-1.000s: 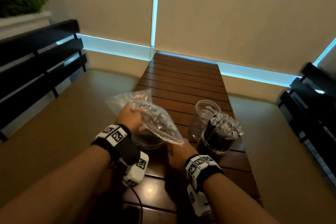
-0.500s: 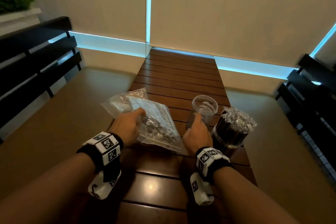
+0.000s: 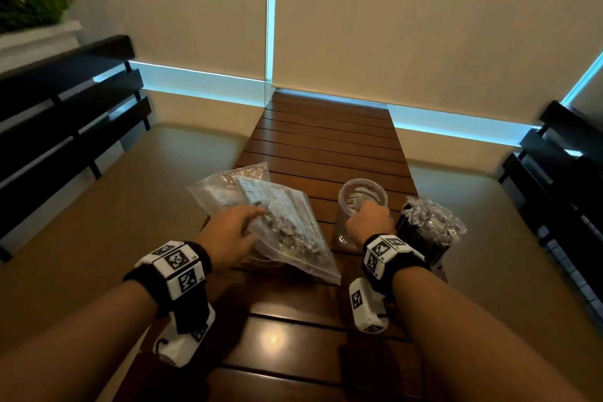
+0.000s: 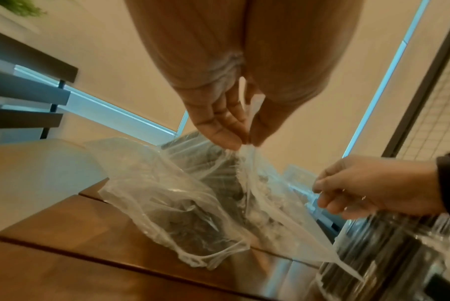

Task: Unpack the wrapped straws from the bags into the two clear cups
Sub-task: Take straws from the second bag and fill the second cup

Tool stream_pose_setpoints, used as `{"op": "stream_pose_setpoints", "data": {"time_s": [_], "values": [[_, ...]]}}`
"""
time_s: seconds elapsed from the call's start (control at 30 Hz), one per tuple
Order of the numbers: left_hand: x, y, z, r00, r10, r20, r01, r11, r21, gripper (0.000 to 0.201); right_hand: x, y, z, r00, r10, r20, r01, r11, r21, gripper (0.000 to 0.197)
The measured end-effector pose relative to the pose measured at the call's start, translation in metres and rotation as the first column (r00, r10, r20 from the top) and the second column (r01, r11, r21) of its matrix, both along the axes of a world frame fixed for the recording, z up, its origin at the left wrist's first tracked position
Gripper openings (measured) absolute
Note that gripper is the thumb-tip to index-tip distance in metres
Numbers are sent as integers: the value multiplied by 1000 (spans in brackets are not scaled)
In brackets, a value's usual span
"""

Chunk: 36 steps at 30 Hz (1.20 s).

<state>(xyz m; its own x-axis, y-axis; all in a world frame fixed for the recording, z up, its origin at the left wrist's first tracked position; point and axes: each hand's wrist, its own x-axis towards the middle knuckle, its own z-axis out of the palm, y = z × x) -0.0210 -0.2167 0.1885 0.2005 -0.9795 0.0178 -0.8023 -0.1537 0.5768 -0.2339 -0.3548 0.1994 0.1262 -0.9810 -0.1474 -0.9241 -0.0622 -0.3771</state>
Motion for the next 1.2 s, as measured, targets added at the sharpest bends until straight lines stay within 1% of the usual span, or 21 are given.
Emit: {"op": "stream_pose_setpoints", "data": {"time_s": [0.1,0.2,0.27,0.3,0.33,0.37,0.4,0.43,0.47,0.5,0.6,0.67,0.73,0.8,0.87,0.93,1.03,1.1,1.2], "values": [[-6,-4,8,982,94,-165,-114,987,-117,42,-3,9,6,996,51,-70,-52,998,-26,18],[-11,-7,14,944,127,-304,-191,963,-189,37,-5,23,12,987,111,-120,-118,992,-54,22],[-16,-7,19,928,134,-346,-214,955,-204,32,-6,35,15,982,157,-106,-173,971,-168,25],[-19,-7,21,920,133,-369,-221,953,-208,30,-4,42,15,975,207,-77,-220,941,-255,28],[-23,-7,24,911,132,-391,-229,950,-212,27,-1,50,14,954,296,-43,-293,896,-333,32],[-27,-7,26,903,133,-408,-237,948,-214,25,3,57,15,912,410,-21,-387,841,-379,37],[-30,-7,28,892,138,-430,-250,944,-216,23,8,65,14,855,518,-20,-484,784,-390,40],[-32,-7,29,877,139,-460,-265,939,-221,22,13,71,13,804,594,-31,-560,737,-378,42],[-34,-7,31,860,136,-491,-278,933,-228,20,17,75,13,774,632,-45,-601,710,-366,41],[-35,-8,33,848,126,-515,-283,929,-237,18,20,76,12,769,637,-52,-607,702,-372,36],[-37,-8,40,836,93,-540,-272,926,-261,13,25,77,10,798,601,-39,-550,700,-455,19],[-35,-8,42,828,93,-553,-287,917,-275,13,28,78,10,802,597,-39,-544,701,-462,15],[-32,-9,40,841,105,-530,-284,920,-269,17,30,77,13,815,576,58,-495,746,-447,13],[-30,-8,35,875,126,-467,-249,945,-210,24,33,74,15,827,529,192,-422,809,-409,13],[-31,-8,31,907,144,-395,-216,966,-144,20,37,71,15,829,489,272,-385,851,-356,11],[-34,-8,30,913,164,-373,-219,969,-111,17,39,68,13,814,459,356,-359,880,-312,12],[-40,-8,35,900,184,-396,-242,965,-103,21,38,65,13,759,411,505,-350,911,-217,11],[-45,-6,37,879,167,-448,-242,963,-116,19,37,64,13,714,380,587,-347,921,-175,12],[-47,-4,36,829,177,-530,-284,950,-128,13,36,64,11,665,376,645,-343,921,-183,18]]}}
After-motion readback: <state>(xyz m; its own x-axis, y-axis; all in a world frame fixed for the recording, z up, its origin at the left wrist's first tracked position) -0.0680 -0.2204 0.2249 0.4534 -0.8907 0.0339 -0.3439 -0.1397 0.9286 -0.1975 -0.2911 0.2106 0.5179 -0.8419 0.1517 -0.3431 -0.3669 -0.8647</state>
